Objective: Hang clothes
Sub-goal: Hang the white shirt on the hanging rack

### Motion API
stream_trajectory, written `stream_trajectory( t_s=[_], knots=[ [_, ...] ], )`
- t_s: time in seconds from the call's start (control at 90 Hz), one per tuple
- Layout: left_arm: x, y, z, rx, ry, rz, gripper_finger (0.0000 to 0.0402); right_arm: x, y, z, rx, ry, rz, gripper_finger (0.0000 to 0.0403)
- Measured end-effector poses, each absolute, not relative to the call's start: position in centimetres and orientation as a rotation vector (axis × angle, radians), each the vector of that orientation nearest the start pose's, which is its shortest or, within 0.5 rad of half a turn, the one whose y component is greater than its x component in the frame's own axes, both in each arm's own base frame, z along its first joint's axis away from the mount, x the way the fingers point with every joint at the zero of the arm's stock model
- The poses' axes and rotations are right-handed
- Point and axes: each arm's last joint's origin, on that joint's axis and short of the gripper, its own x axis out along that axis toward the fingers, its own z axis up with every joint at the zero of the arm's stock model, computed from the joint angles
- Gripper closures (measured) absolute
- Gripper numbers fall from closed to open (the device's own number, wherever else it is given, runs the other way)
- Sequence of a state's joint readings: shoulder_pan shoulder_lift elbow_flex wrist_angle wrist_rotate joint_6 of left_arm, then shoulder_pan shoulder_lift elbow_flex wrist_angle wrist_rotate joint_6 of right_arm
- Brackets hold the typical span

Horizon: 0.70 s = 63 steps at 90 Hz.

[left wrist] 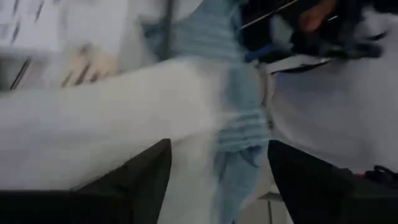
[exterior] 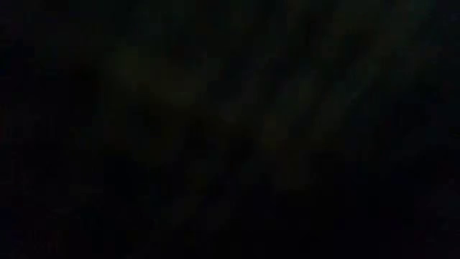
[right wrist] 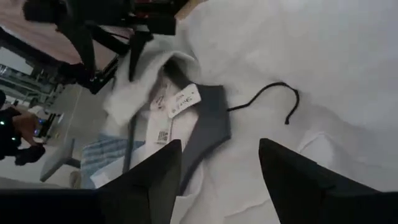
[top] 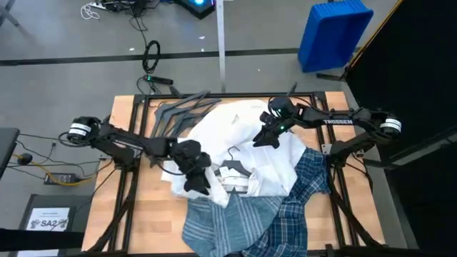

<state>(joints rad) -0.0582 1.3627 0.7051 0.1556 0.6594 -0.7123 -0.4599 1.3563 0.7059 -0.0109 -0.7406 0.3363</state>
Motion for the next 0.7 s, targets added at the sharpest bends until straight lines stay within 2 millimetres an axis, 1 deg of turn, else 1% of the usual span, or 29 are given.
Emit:
stream_trajectory(
  t_s=[0.089,0.156,0.211,0.278,0.422,0.489,0.567,0.7],
  knots=[
    [27.5,-2.5,22.5,-0.808,0.646,-0.495,0.0157,24.7,-10.0,20.6,0.69,0.59,0.18,0.021],
    [27.6,-1.6,22.7,-0.785,0.593,-0.412,0.0159,24.7,-10.1,20.6,0.674,0.588,0.174,0.0209],
    [27.8,-1.0,22.3,-0.735,0.576,-0.322,0.0161,24.7,-10.1,20.6,0.668,0.588,0.163,0.0208],
    [28.0,-0.6,21.1,-0.672,0.608,-0.233,0.0164,24.7,-10.1,20.7,0.66,0.581,0.155,0.0209],
    [28.5,0.1,18.5,-0.599,0.748,-0.1,0.0172,24.8,-10.2,20.7,0.653,0.573,0.153,0.0214],
    [29.1,0.2,18.2,-0.557,0.794,-0.075,0.0174,24.8,-10.2,20.7,0.653,0.573,0.152,0.0215],
    [29.9,0.0,18.1,-0.501,0.842,-0.092,0.0177,24.8,-10.2,20.7,0.653,0.573,0.152,0.0215],
    [31.5,-0.5,18.7,-0.388,0.849,-0.137,0.0178,24.8,-10.2,20.7,0.653,0.573,0.15,0.0211]
  ],
)
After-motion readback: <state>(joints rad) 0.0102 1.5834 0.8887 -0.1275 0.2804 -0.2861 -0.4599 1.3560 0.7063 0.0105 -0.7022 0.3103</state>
